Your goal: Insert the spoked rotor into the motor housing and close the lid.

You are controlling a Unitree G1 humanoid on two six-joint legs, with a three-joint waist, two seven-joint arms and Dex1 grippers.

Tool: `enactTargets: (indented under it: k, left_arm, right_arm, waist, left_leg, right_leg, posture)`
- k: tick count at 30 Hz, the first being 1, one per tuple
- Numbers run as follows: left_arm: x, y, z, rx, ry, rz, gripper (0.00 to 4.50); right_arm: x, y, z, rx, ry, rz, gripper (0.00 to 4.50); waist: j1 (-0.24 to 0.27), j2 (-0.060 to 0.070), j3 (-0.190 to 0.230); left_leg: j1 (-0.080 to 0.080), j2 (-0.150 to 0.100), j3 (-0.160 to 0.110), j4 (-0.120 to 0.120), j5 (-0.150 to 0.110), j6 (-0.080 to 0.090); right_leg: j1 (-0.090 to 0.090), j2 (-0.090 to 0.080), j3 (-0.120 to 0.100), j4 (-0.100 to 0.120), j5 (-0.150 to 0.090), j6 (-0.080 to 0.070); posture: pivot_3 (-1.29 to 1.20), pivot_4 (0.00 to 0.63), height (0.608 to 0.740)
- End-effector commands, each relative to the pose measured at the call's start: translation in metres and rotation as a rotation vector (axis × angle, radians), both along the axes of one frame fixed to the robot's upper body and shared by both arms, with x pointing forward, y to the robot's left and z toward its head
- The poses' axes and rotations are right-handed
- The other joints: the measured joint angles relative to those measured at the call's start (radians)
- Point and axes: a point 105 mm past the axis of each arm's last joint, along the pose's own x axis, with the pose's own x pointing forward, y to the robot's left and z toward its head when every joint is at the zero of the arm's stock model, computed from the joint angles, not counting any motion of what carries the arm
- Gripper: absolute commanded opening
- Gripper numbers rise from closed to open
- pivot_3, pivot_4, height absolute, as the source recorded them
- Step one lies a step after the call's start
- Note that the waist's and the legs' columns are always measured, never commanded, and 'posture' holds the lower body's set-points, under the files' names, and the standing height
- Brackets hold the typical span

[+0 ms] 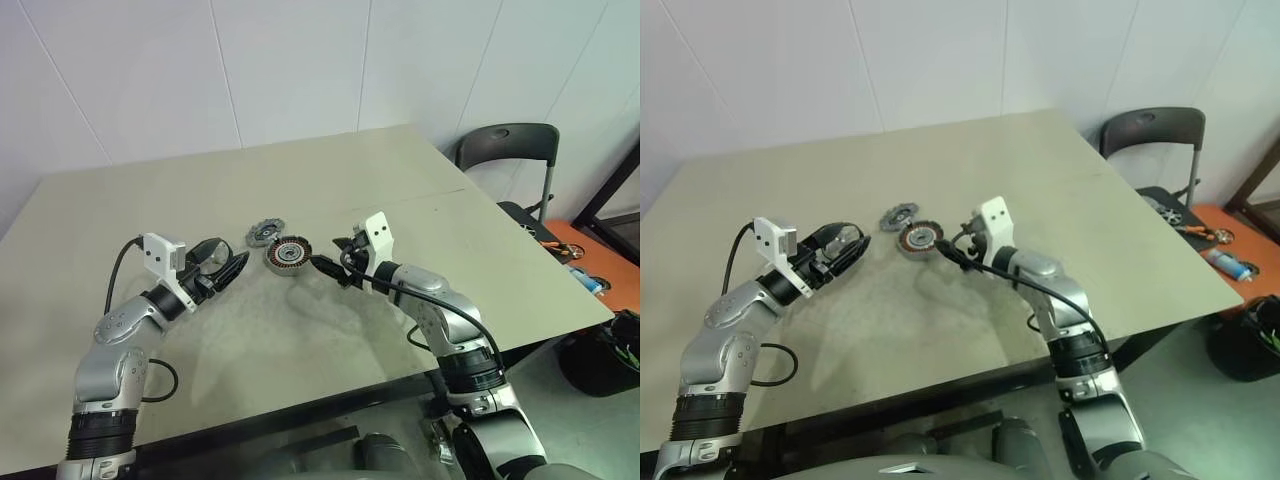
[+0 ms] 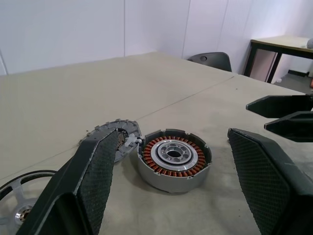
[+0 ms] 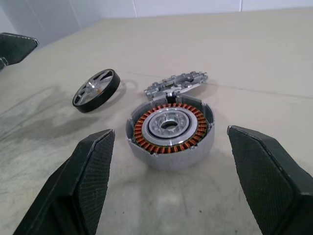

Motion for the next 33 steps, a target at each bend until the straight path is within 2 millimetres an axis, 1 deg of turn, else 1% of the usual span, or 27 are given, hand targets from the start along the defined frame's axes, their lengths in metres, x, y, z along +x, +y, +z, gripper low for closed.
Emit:
enactTargets:
  k: [1,5,12,14,17,19,21,23,26,29,31,33]
  left_arm:
    - [0.0,0.001,0.01,0.0,-0.043,0.003,3.8]
    - [-0.001,0.004,0.011,-0.001,-0.048,0.015,3.8]
    - [-0.005,0.005,0.007,-0.005,-0.044,0.03,3.8]
    - [-0.005,0.005,0.006,-0.006,-0.043,0.031,3.8]
    - [-0.004,0.005,0.006,-0.009,-0.043,0.033,3.8]
    - [-0.003,0.004,0.007,-0.011,-0.045,0.033,3.8]
    - [-0.001,0.002,0.007,-0.014,-0.05,0.032,3.8]
    - [-0.001,0.001,0.008,-0.017,-0.053,0.032,3.8]
    - [-0.004,-0.002,0.009,-0.021,-0.059,0.036,3.8]
    - [-0.008,0.001,0.009,-0.026,-0.064,0.067,3.8]
    - [-0.012,0.004,0.008,-0.029,-0.065,0.089,3.8]
    - [-0.018,0.008,0.007,-0.031,-0.062,0.113,3.8]
  right_arm:
    - [0.005,0.007,0.022,0.015,-0.076,0.03,3.86]
    - [0.008,0.007,0.028,0.015,-0.088,0.039,3.86]
    - [0.005,0.006,0.024,0.002,-0.081,0.054,3.86]
    - [0.005,0.01,0.025,-0.012,-0.087,0.086,3.86]
    - [0.006,0.026,0.031,-0.055,-0.122,0.188,3.86]
    - [0.006,0.043,0.033,-0.128,-0.169,0.296,3.86]
    - [0.009,0.058,0.024,-0.255,-0.227,0.405,3.86]
    - [0.014,0.069,0.017,-0.355,-0.274,0.48,3.86]
    - [0.024,0.086,0.019,-0.389,-0.285,0.522,3.86]
    - [0.028,0.095,0.005,-0.471,-0.275,0.561,3.86]
    - [0.027,0.096,-0.003,-0.508,-0.27,0.587,3.86]
    - [0.022,0.097,-0.009,-0.535,-0.26,0.647,3.86]
  waist:
    - [0.0,0.0,0.0]
    - [0.0,0.0,0.0]
    - [0.0,0.0,0.0]
    - [-0.001,0.0,0.0]
    - [-0.003,0.0,0.0]
    - [-0.007,0.0,0.0]
    - [-0.012,0.0,0.0]
    - [-0.022,0.0,0.0]
    - [-0.027,-0.001,-0.001]
    - [-0.03,-0.001,-0.001]
    - [-0.03,-0.001,-0.001]
    - [-0.03,-0.001,-0.001]
  left_leg:
    - [0.0,0.0,0.0,0.0,0.0,0.0]
    - [0.0,0.0,0.0,0.0,0.0,0.0]
    - [0.0,0.0,0.0,0.0,0.0,0.0]
    - [0.0,0.0,0.0,0.0,0.0,0.0]
    - [0.0,0.0,0.0,0.0,0.0,0.0]
    - [0.0,0.0,0.001,0.0,0.0,0.0]
    - [0.001,0.0,0.001,0.0,0.0,-0.001]
    - [0.001,0.0,0.0,0.0,0.0,-0.001]
    - [0.001,0.0,0.0,0.0,0.0,-0.001]
    - [0.0,0.0,0.0,0.0,0.0,-0.001]
    - [0.0,0.0,0.0,-0.001,0.0,-0.001]
    - [0.0,0.0,0.0,-0.002,0.0,-0.001]
  right_leg:
    - [0.0,0.0,0.0,0.0,0.0,0.0]
    - [0.0,0.0,0.0,0.0,0.0,0.0]
    - [0.0,0.0,0.0,0.0,0.0,0.0]
    - [0.0,0.0,0.0,0.0,0.0,0.0]
    - [0.0,0.0,0.0,0.0,0.0,0.0]
    - [0.0,0.0,0.0,0.001,0.0,0.0]
    - [0.0,0.0,0.0,0.001,0.0,0.0]
    - [0.0,0.0,0.0,0.001,0.0,0.0]
    - [0.0,0.0,0.0,0.0,0.0,-0.001]
    - [-0.001,0.0,0.0,0.0,0.0,-0.001]
    - [-0.001,0.0,0.0,0.001,0.0,-0.001]
    - [-0.002,0.0,0.0,0.001,0.0,-0.001]
  posture:
    - [0.0,0.0,0.74]
    - [0.0,0.0,0.74]
    - [0.0,0.0,0.74]
    - [0.0,0.0,0.74]
    - [0.0,0.0,0.74]
    - [0.0,0.0,0.74]
    - [0.0,0.0,0.74]
    - [0.0,0.0,0.74]
    - [0.0,0.0,0.74]
    - [0.0,0.0,0.74]
    - [0.0,0.0,0.74]
    - [0.0,0.0,0.74]
